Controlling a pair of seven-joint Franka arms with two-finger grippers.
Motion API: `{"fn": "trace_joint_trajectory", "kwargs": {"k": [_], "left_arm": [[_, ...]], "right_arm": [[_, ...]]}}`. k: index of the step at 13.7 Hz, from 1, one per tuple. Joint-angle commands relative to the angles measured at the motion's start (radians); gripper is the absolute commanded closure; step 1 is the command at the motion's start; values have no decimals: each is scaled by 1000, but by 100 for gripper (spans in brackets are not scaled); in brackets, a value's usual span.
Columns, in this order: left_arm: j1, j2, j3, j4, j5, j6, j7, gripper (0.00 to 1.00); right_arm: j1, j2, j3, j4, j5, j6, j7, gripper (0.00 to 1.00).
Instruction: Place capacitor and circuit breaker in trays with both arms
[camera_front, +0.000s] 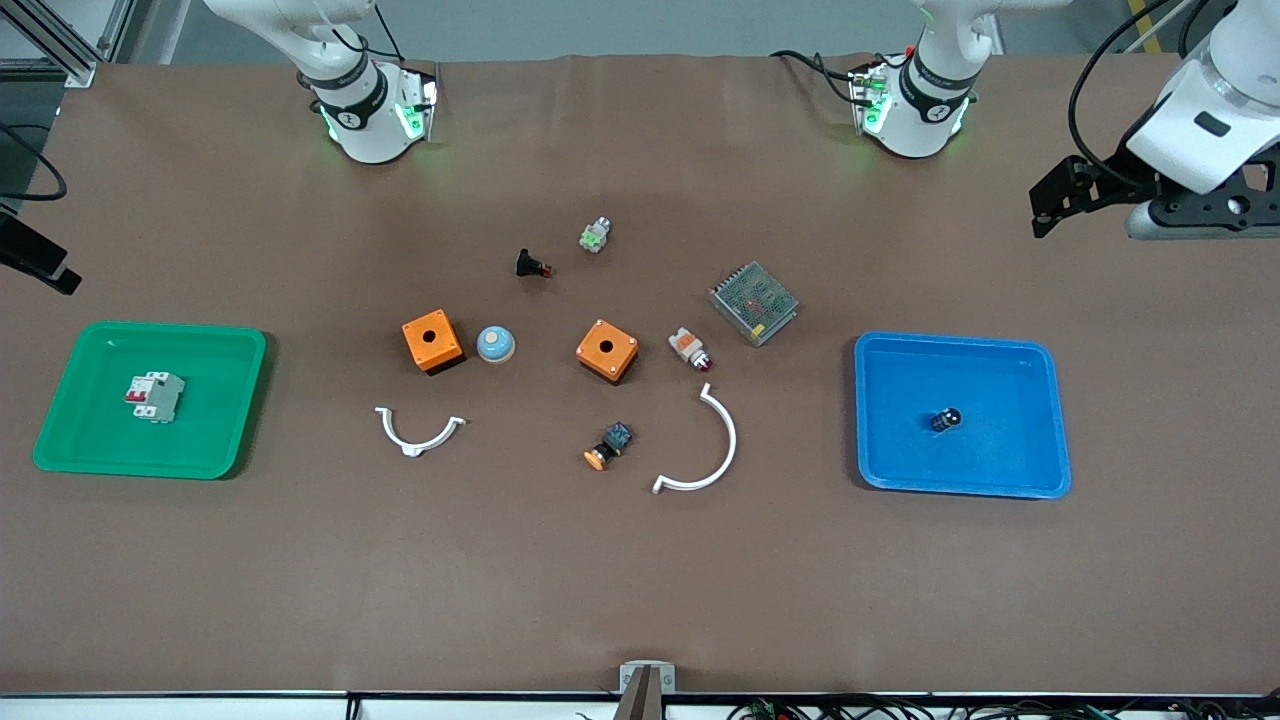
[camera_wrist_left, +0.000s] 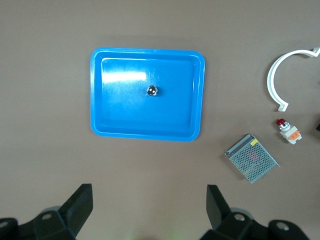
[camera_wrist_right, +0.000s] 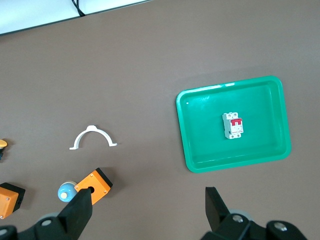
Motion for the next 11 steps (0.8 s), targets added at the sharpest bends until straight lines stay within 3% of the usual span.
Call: {"fn": "trace_joint_trajectory", "kwargs": {"k": [1, 11], "left_arm": [[6, 0, -11, 21, 2, -2, 13, 0], [17, 40, 3, 84, -4, 2, 24, 0]], "right_arm": [[-9, 12, 6, 25, 20, -3, -4, 0], [-12, 18, 5, 42, 17, -8, -4, 0]]}}
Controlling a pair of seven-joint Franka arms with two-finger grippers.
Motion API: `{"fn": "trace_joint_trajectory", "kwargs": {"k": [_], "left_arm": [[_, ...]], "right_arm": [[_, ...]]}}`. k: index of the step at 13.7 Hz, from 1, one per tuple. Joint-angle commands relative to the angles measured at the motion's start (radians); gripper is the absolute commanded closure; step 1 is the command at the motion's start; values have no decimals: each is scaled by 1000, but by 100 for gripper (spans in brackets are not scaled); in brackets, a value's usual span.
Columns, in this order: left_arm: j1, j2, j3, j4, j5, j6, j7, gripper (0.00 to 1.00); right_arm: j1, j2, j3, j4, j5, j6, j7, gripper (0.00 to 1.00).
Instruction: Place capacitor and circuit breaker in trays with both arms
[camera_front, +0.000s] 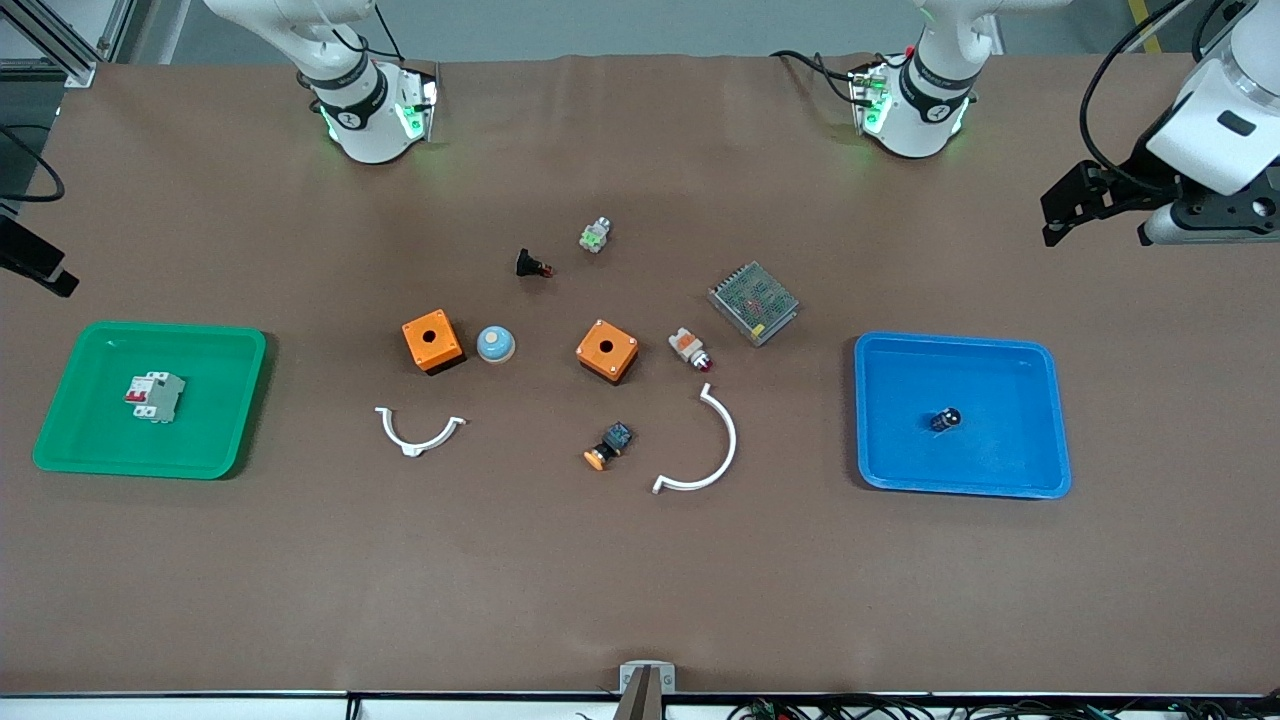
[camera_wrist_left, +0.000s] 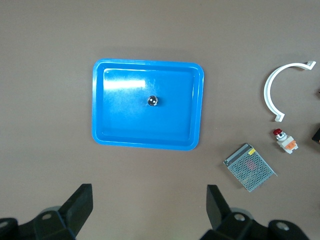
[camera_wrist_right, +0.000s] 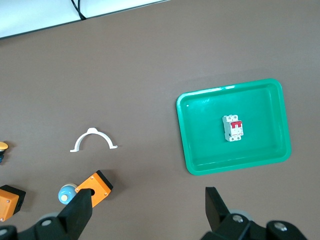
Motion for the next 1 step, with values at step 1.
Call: {"fn": "trace_joint_trajectory", "kwargs": {"k": [1], "left_arm": [[10, 20, -3, 34, -5, -2, 23, 0]], "right_arm": [[-12, 15, 5, 32, 17, -11, -4, 0]]}}
